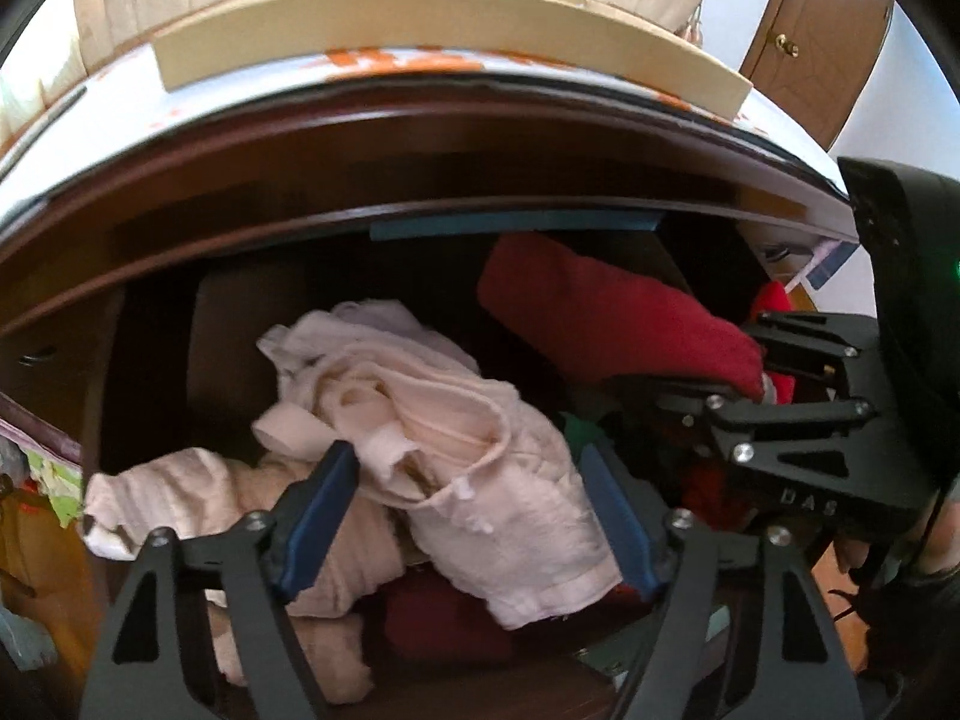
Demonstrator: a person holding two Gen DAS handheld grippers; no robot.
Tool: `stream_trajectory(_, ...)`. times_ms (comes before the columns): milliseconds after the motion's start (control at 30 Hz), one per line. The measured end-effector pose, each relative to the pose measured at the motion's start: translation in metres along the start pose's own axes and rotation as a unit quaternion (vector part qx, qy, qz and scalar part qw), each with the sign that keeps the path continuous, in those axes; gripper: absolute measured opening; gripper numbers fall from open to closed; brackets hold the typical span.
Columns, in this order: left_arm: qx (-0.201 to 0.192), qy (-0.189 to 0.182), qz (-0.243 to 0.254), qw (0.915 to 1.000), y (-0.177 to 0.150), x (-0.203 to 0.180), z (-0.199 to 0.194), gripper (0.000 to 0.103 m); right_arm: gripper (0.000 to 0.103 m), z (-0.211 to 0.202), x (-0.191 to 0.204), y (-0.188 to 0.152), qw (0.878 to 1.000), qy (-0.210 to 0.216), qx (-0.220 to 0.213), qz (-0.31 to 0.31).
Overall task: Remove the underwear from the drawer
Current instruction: 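Grasp the pink underwear with the left tool while the right tool grasps the red underwear, then lift the pink underwear with the left tool while the right tool lifts the red underwear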
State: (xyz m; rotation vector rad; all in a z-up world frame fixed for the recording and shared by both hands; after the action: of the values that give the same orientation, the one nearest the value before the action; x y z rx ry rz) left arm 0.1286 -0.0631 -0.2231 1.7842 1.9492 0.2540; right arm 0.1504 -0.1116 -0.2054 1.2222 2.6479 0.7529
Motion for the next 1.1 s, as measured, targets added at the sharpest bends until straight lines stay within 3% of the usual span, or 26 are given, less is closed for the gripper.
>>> stream_trajectory(400,0.046,0.033,-0.006,0.9984,0.004,0.0,0.031,0.077,0.033,0.004,0.005,-0.001,1.0,0.001,-0.001,0.005)
stream_trajectory(633,0.061,0.017,-0.013,0.9979,0.005,0.002,0.038,0.076,0.033,0.009,0.011,0.001,1.0,0.0,0.007,-0.002)
stream_trajectory(800,0.048,0.0,-0.021,0.9986,0.006,0.006,0.037,0.057,0.033,0.008,0.016,0.003,1.0,-0.005,-0.003,-0.008)
stream_trajectory(900,0.036,-0.009,-0.024,0.999,0.005,0.007,0.032,0.051,0.033,0.004,0.019,0.005,1.0,-0.009,-0.017,-0.015)
stream_trajectory(1100,0.005,-0.019,-0.017,0.9997,0.004,0.008,0.019,0.048,0.033,-0.004,0.023,0.01,0.998,-0.02,-0.046,-0.025)
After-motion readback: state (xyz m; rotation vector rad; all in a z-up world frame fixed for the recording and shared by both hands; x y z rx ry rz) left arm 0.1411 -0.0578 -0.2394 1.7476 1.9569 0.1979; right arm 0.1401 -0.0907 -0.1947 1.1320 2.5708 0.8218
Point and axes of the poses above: each gripper's, at about its wrist camera, not at the fingertips, and z roughly the way its jaws point, x to its left, y to its top, the point moved 8 cm from there along z, roughly the way its jaws point, and after that the axes turned 9 degrees about -z, right-handed, at the moved point
